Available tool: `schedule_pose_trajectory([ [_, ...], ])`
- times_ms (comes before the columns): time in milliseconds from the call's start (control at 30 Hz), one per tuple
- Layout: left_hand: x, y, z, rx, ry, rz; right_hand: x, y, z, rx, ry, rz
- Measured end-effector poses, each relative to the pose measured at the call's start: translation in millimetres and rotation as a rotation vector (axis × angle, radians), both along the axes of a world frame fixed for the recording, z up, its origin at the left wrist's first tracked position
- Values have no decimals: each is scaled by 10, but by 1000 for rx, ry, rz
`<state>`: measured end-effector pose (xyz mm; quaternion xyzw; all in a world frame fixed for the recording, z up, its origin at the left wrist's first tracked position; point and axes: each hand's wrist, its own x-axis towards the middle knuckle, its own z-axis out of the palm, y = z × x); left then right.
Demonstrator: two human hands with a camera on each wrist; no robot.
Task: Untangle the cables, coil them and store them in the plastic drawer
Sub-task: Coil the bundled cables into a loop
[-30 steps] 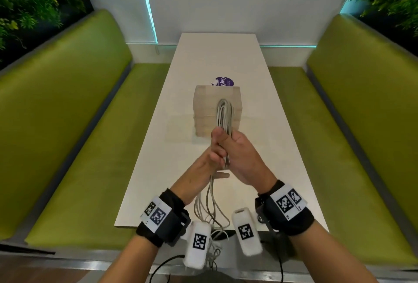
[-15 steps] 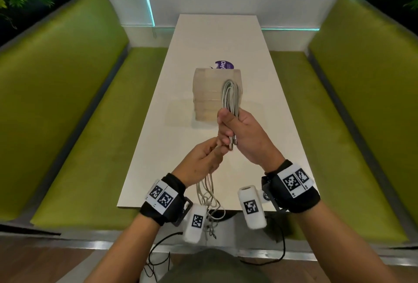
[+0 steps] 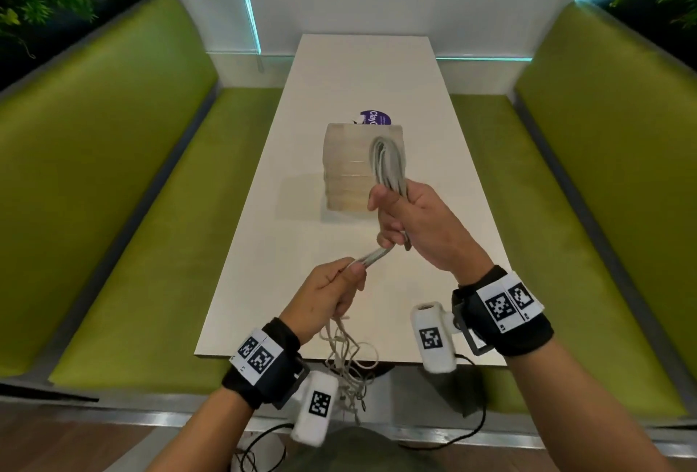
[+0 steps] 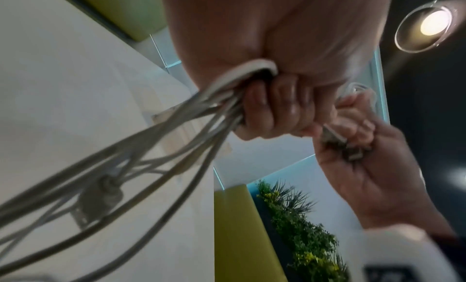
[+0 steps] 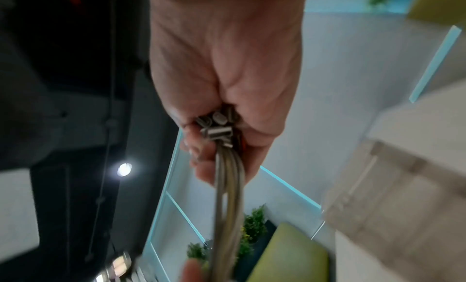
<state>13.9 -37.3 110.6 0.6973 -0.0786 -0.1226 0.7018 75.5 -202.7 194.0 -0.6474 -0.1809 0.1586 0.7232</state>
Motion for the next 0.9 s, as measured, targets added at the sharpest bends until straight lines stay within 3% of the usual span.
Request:
schedule_pose_trajectory([
  [167, 10, 131, 131, 22, 126, -138, 24, -212, 37, -577, -185, 219],
  [267, 29, 177, 181, -43, 222, -220, 27, -249, 114, -772, -227, 424],
  [433, 69, 207, 235, -250, 389, -336, -4, -236, 271, -936, -243, 594],
  [700, 78, 123, 313, -82, 340, -386, -50, -196, 236, -1042, -207, 771],
  [900, 82, 66, 386, 5, 368, -425, -67, -109, 189, -1243, -380, 787],
])
